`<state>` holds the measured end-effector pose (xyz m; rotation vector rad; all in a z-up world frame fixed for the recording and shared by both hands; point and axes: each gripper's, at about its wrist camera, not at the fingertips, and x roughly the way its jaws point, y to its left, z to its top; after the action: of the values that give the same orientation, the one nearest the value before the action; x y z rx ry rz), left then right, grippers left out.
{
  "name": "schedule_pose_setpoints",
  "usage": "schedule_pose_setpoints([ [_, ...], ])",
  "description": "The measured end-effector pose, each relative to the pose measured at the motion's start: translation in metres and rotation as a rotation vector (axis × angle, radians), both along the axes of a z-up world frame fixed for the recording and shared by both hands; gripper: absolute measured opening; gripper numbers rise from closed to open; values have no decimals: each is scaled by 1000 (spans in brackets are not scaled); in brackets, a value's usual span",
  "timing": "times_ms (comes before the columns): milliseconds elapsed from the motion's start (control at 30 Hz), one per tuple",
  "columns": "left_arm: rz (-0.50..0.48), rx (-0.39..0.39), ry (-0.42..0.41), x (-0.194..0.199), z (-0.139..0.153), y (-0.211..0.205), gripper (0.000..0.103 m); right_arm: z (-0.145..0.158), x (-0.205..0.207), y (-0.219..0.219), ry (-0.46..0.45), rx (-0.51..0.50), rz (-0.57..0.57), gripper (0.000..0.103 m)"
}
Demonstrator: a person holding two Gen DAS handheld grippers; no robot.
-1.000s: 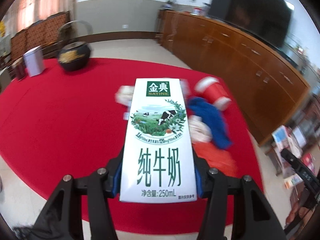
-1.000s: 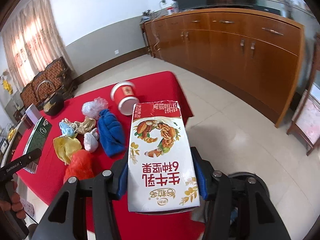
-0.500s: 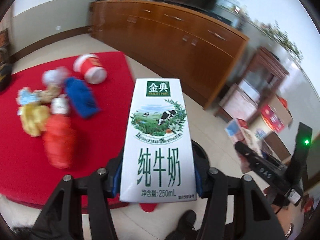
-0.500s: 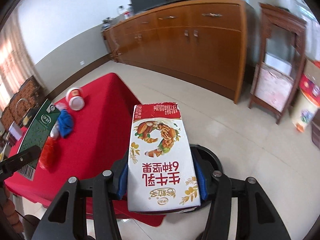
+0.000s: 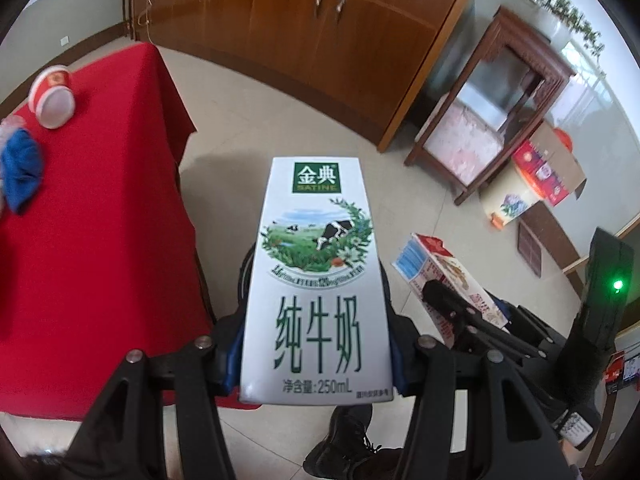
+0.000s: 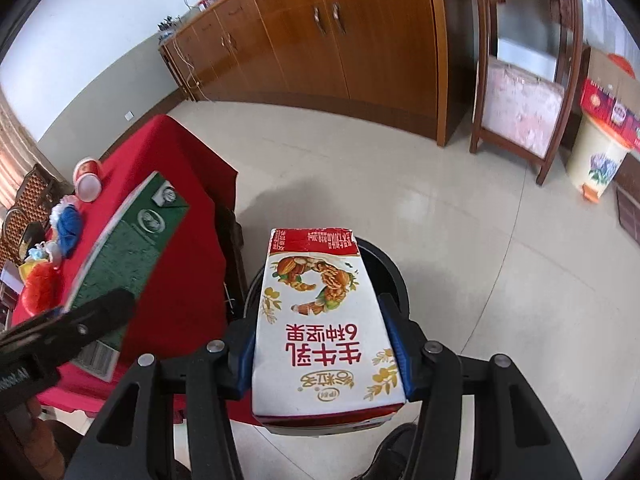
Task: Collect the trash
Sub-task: 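Carry both cartons over the black bucket and open both grippers, then move both grippers back over the table toward the remaining trash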
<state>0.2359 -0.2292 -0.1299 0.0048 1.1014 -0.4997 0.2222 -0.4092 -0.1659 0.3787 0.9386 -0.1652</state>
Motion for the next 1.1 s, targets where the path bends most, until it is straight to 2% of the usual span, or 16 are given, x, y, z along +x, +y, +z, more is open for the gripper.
schedule_pose_setpoints([
  [267, -17, 54, 66, 17, -28, -16, 58, -38, 31, -10, 74, 39, 29, 56],
  [300, -15, 56, 71, 19, -30, -14, 58, -42, 33, -10, 82, 40, 31, 59],
  [333, -13, 59, 77, 22, -31, -14, 59, -47, 36, -11, 96, 41, 33, 68],
  [367, -15, 60, 82, 24, -33, -17, 62, -51, 39, -13, 106, 46, 33, 72],
  [433, -20, 69, 89, 28, -35, -18, 68, -55, 41, -16, 106, 47, 20, 73],
  [500, -17, 76, 77, 31, -33, -16, 69, -57, 42, -20, 105, 49, 2, 73],
  [800, 23, 52, -26, 22, 6, 8, 69, -14, 28, -17, 30, 33, -30, 73],
  [1100, 85, 58, -132, -1, 49, 45, 69, 42, 2, 18, -25, -63, -18, 76],
])
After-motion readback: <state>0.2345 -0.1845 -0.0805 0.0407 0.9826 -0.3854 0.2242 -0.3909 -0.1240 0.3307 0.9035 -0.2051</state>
